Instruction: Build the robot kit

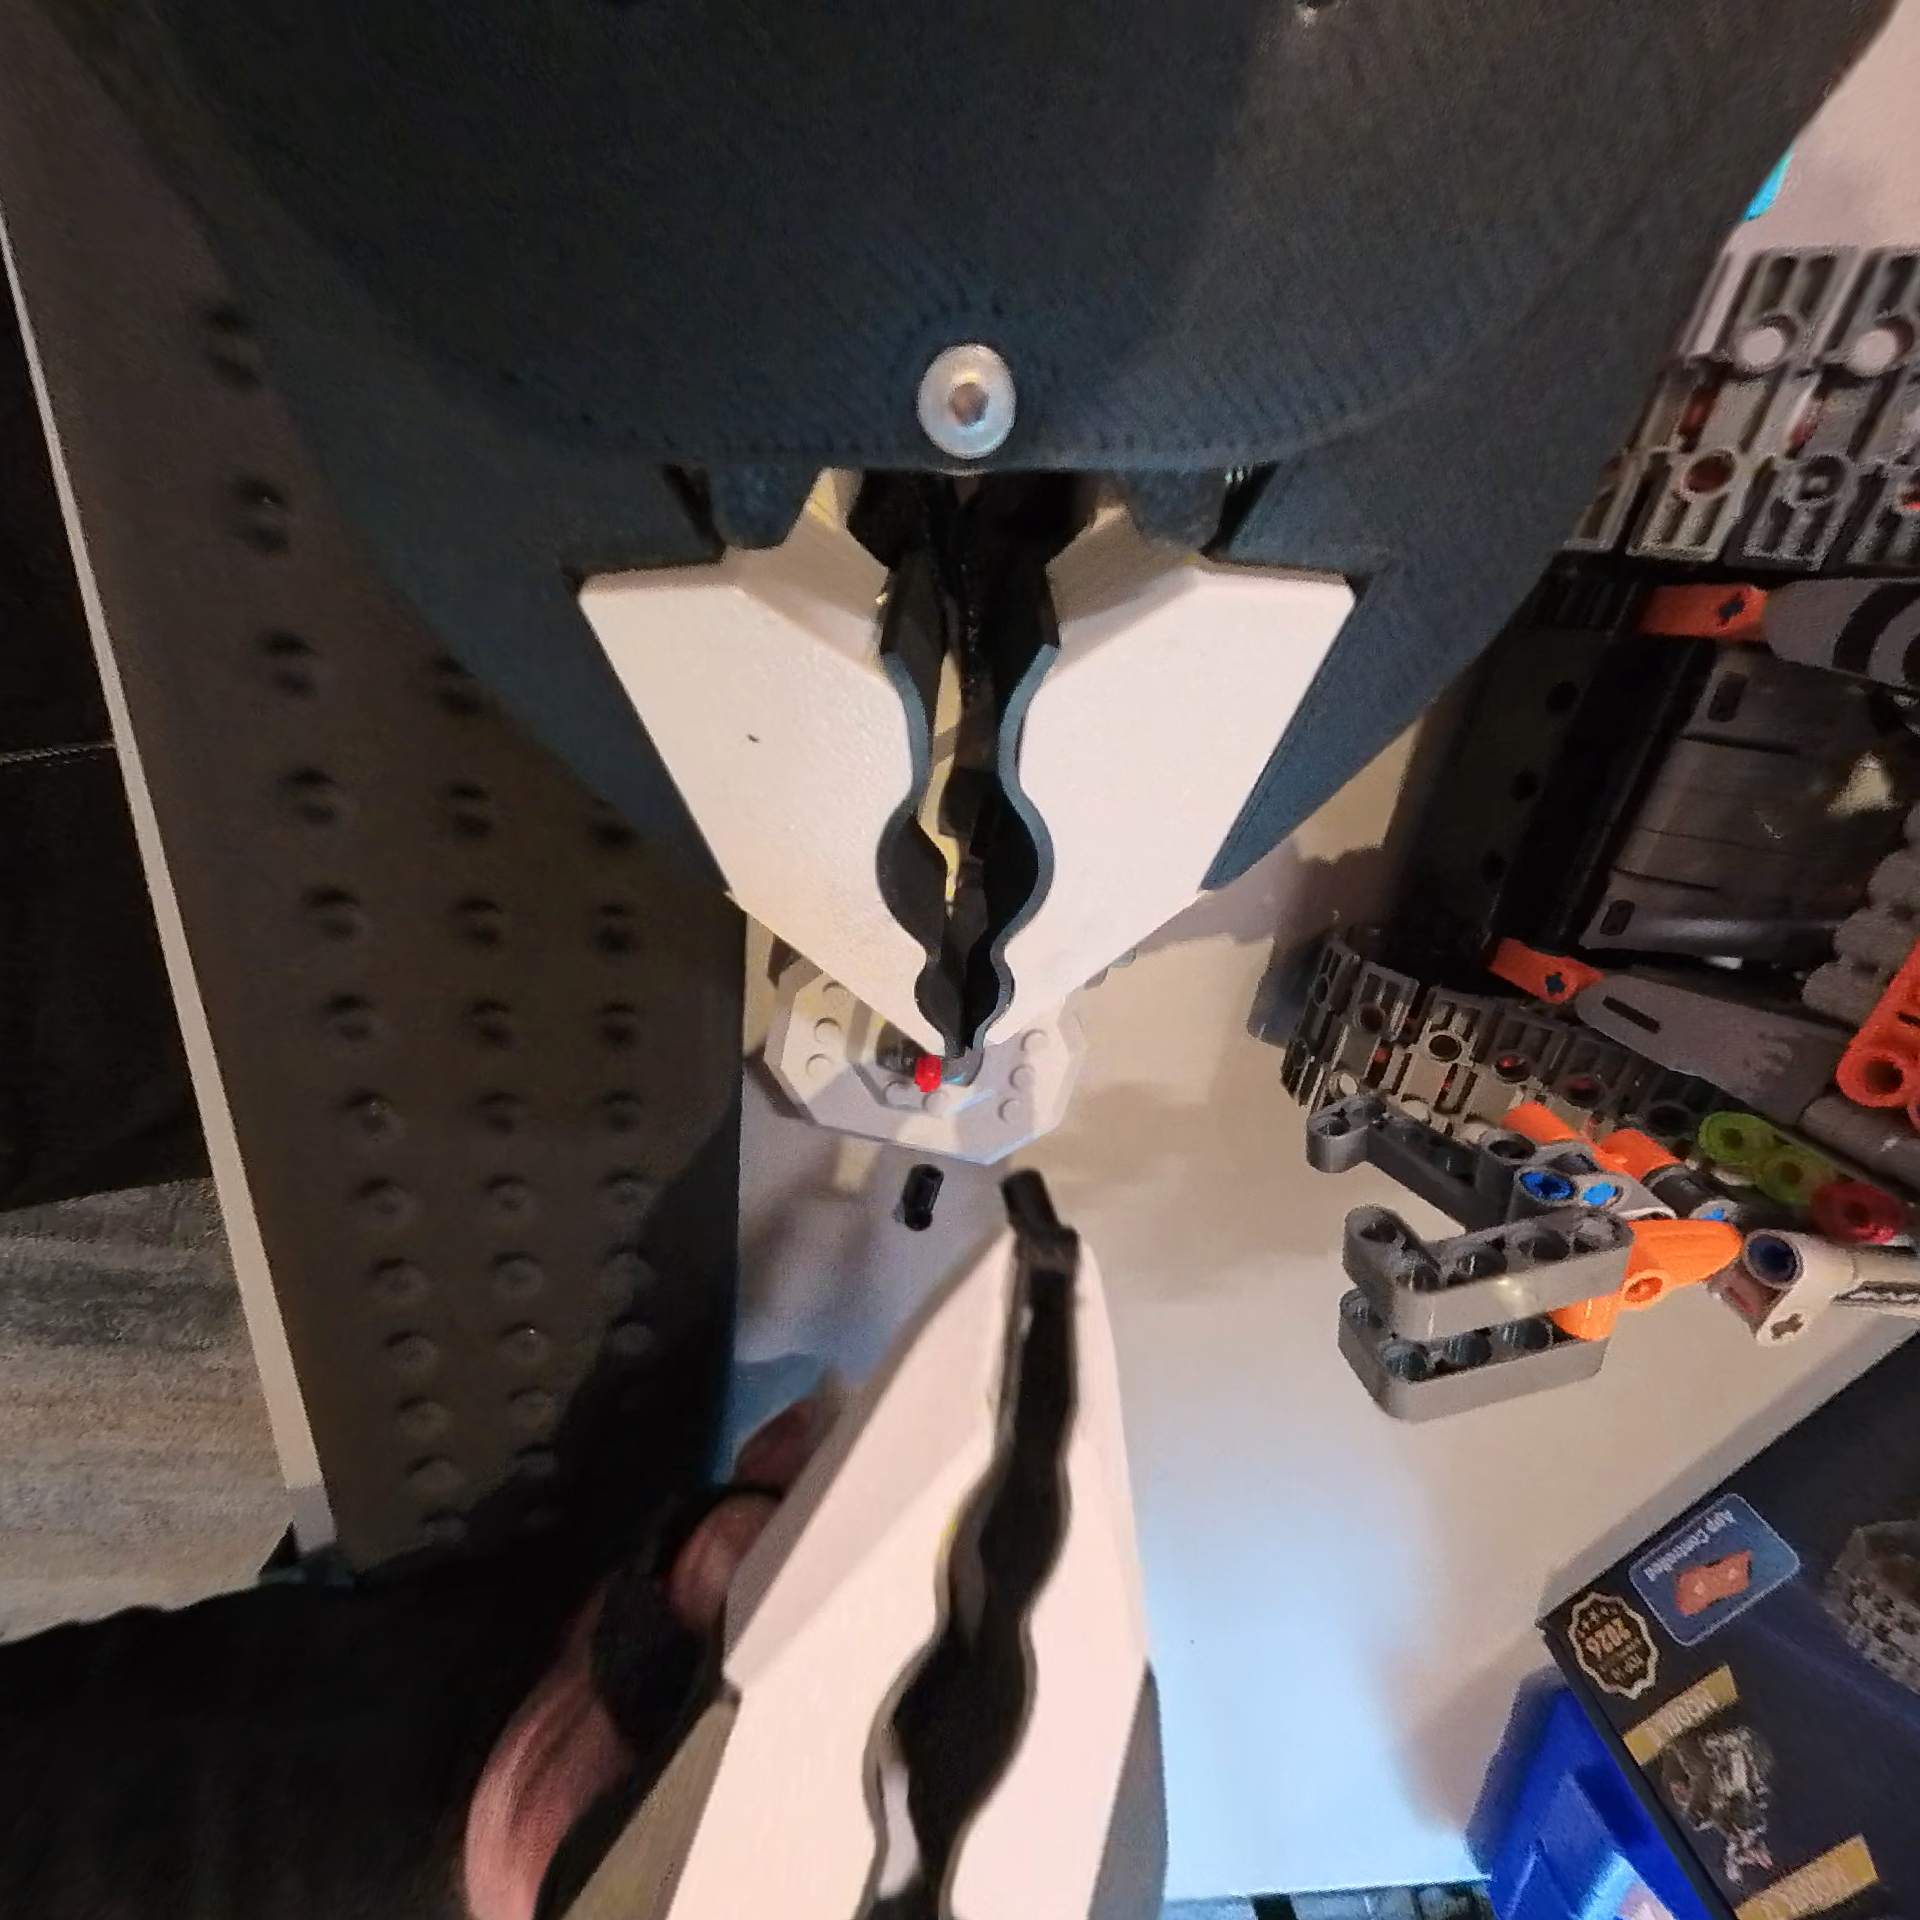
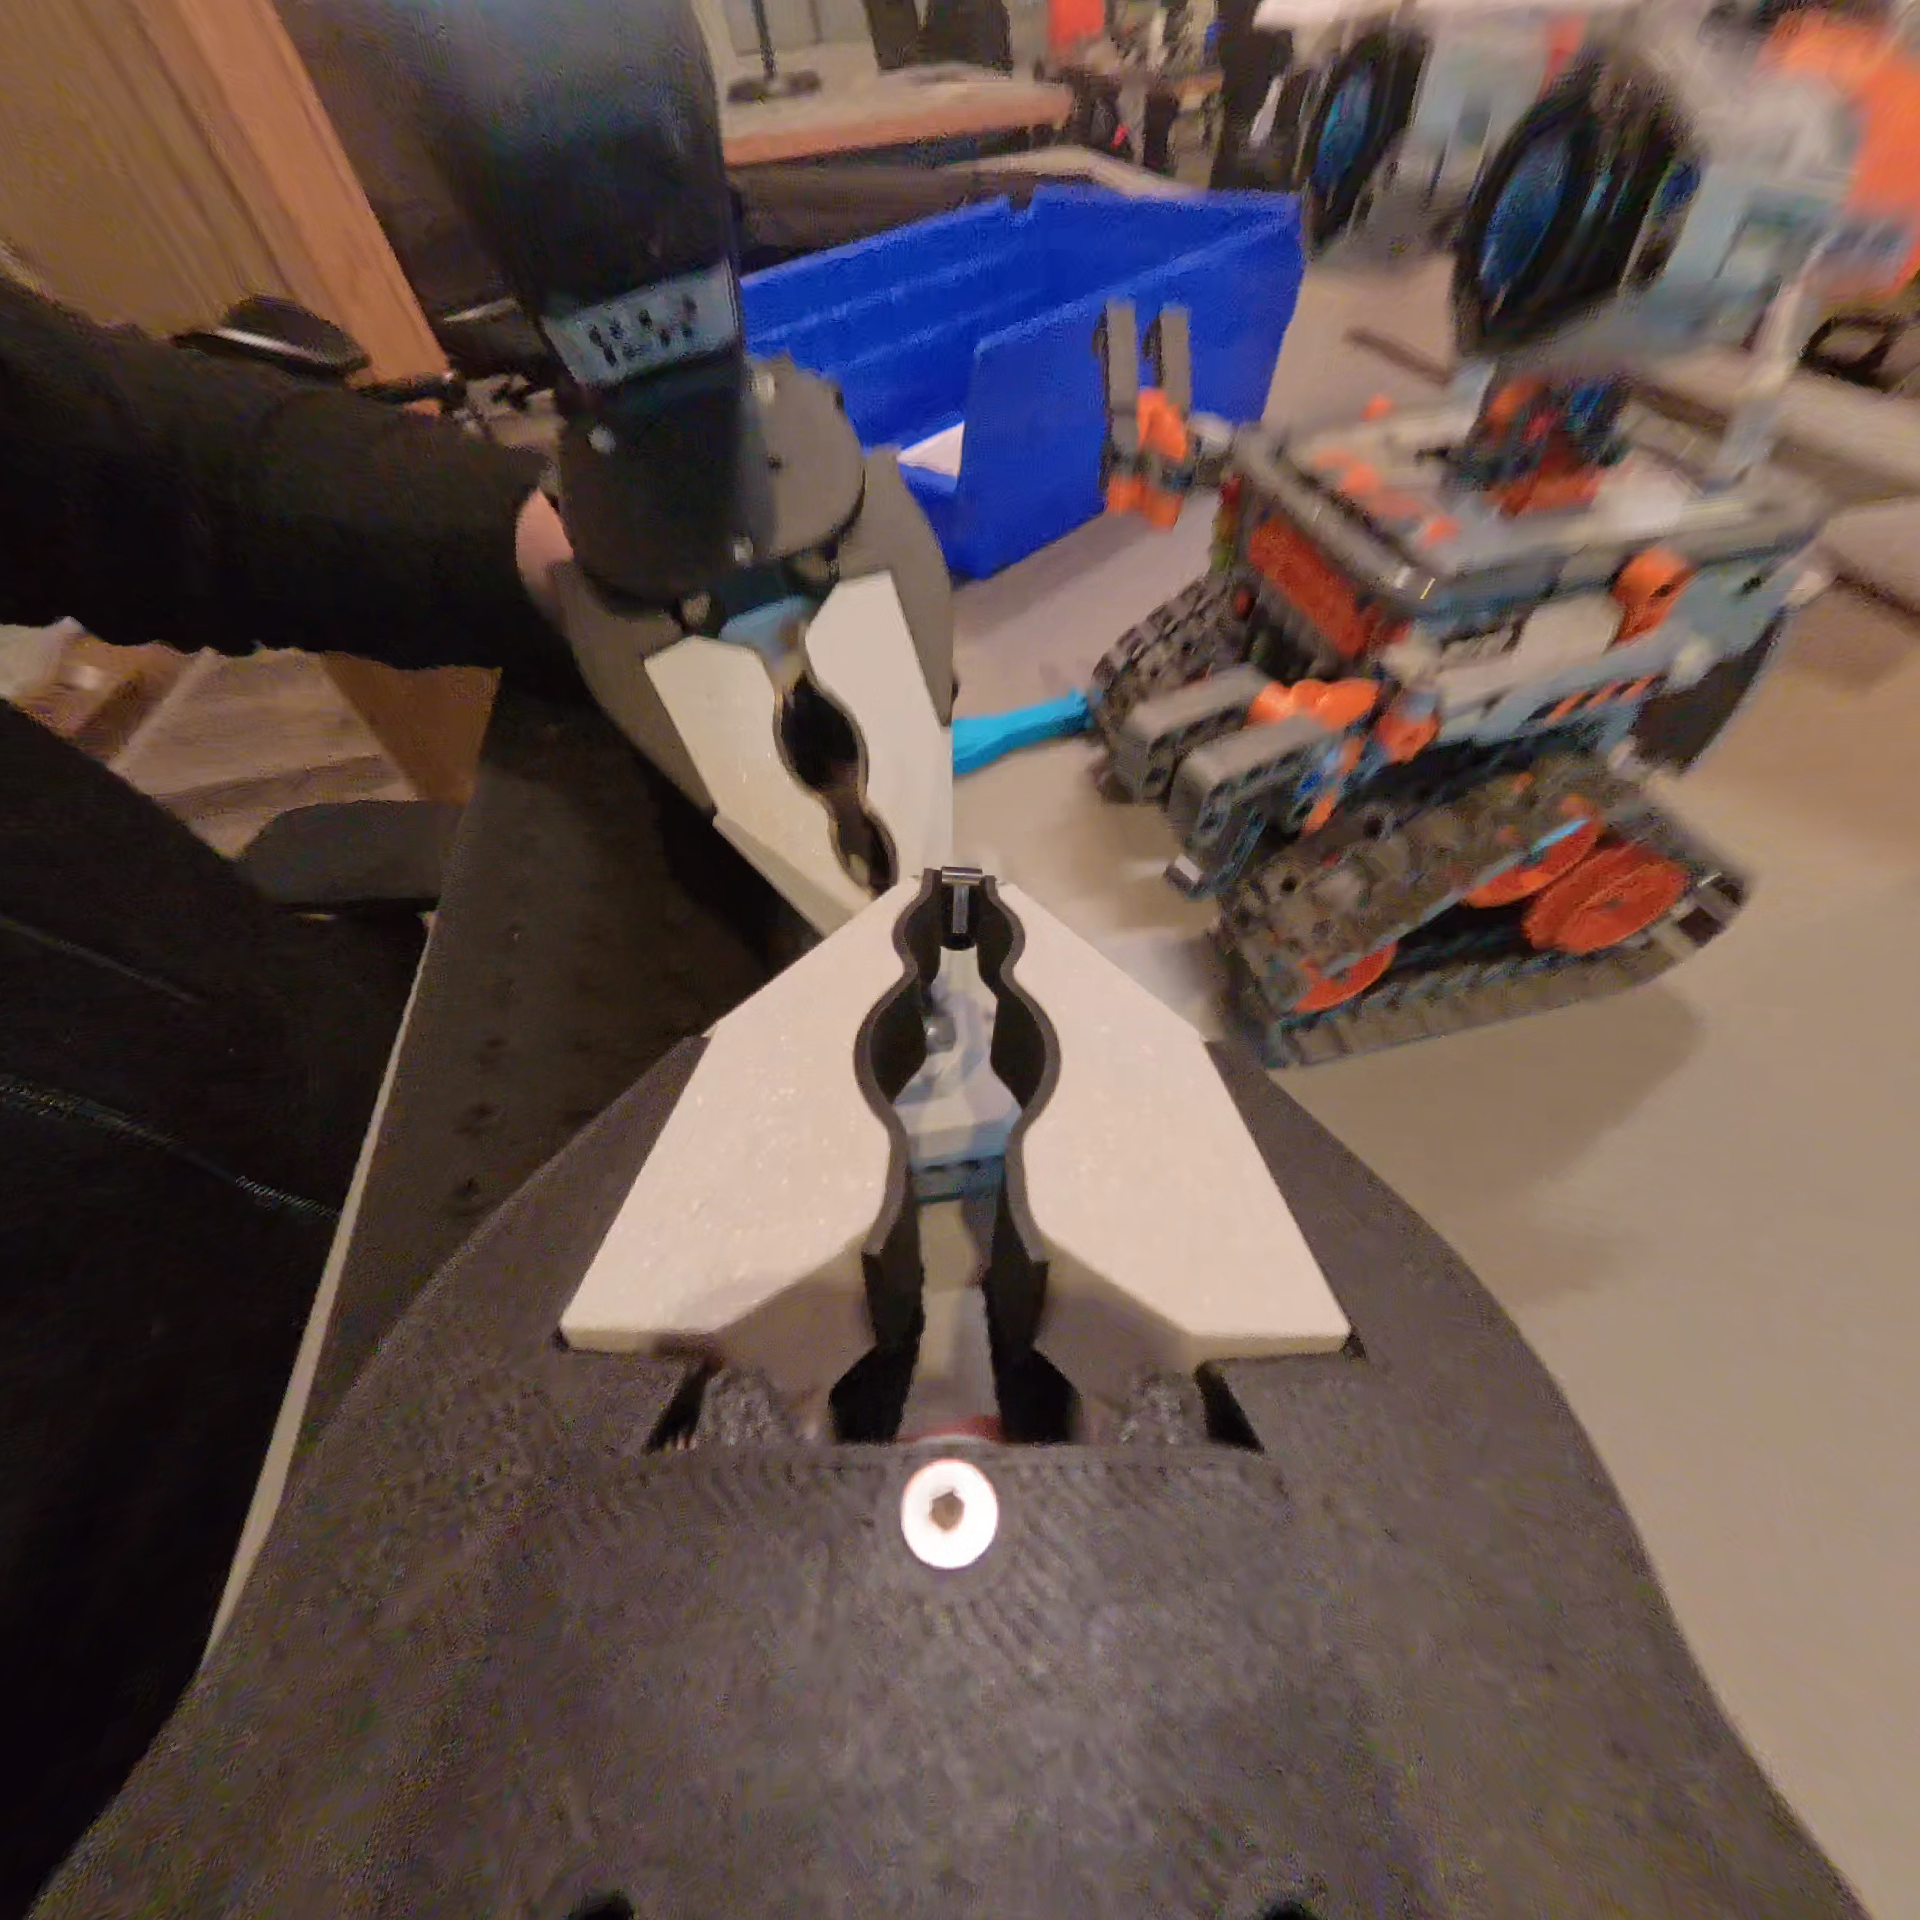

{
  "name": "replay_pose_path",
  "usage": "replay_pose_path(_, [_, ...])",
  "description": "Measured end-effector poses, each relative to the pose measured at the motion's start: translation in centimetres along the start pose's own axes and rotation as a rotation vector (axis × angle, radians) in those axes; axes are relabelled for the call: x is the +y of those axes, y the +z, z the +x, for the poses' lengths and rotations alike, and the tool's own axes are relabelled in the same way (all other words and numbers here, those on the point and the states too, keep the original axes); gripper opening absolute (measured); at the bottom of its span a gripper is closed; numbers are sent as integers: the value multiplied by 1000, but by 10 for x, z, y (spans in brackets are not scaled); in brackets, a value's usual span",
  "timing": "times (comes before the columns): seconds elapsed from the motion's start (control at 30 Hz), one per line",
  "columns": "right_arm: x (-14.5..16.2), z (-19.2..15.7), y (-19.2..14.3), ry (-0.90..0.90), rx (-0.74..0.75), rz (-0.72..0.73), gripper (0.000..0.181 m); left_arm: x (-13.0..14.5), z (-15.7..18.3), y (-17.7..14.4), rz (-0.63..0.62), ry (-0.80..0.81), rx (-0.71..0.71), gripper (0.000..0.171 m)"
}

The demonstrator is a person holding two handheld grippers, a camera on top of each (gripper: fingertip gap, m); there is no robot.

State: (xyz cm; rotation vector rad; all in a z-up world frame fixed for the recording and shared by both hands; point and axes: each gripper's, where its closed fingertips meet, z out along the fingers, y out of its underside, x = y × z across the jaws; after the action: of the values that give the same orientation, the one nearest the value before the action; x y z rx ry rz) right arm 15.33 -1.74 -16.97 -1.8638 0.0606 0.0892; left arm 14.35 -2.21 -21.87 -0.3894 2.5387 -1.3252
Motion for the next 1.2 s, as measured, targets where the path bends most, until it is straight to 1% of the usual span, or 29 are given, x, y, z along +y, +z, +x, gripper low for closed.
replay_pose_path(0.03, [4,-3,1,20,-20,-3,4,0,0,1,-1,6,0,0])
replay_pose_path(0.1, [-10,-3,-8,16,-25,44,4,-1,-5,1,4,7,-19,0])
replay_pose_path(0.13, [-14,-1,-12,62,-48,73,3,-1,-6,0,2,21,-33,0])
replay_pose_path(0.17, [-14,-2,-15,102,-83,72,4,0,-5,0,-6,25,-27,0])
replay_pose_path(0.23, [-13,2,-24,89,-49,51,4,0,-4,-3,0,31,-35,11])
replay_pose_path(0.27, [-9,6,-29,83,-13,16,4,-2,-3,-6,3,36,-35,12])
replay_pose_path(0.3, [2,14,-35,66,33,-58,5,-3,-2,-8,9,38,-28,14])
replay_pose_path(0.33, [15,26,-42,36,102,-124,5,-7,-2,-11,22,40,-31,19])
replay_pose_path(0.37, [27,34,-49,31,137,-179,5,-9,-2,-14,31,42,-29,24])
replay_pose_path(0.43, [52,40,-58,37,144,-301,5,-10,-4,-19,30,61,-37,23])
replay_pose_path(0.5, [70,46,-62,-62,184,-372,5,-13,-5,-24,50,73,-50,26])
replay_pose_path(0.57, [82,43,-61,-145,190,-421,6,-14,-4,-27,48,84,-51,26])
replay_pose_path(0.63, [96,40,-61,-209,191,-494,15,-10,-3,-26,27,110,-58,26])
replay_pose_path(0.67, [102,37,-60,-231,180,-528,24,-7,-2,-25,14,119,-55,29])
replay_pose_path(0.7, [105,35,-61,-245,180,-545,26,-5,-1,-24,2,126,-58,32])
replay_pose_path(0.77, [93,33,-62,-266,192,-497,29,-4,2,-25,-1,131,-45,34])
replay_pose_path(0.87, [74,18,-59,-253,148,-421,23,-5,0,-31,3,140,-62,37])
replay_pose_path(0.93, [80,12,-50,-255,115,-458,22,-8,1,-35,14,140,-54,37])
replay_pose_path(1.03, [97,13,-39,-258,97,-536,22,-9,1,-37,19,144,-67,37])
replay_pose_path(1.07, [100,14,-36,-259,96,-548,16,-9,2,-37,22,143,-65,37])
replay_pose_path(1.1, [101,14,-34,-251,92,-550,5,-9,2,-37,24,145,-68,37])
replay_pose_path(1.2, [98,13,-32,-208,77,-523,5,-9,5,-35,26,162,-70,36])
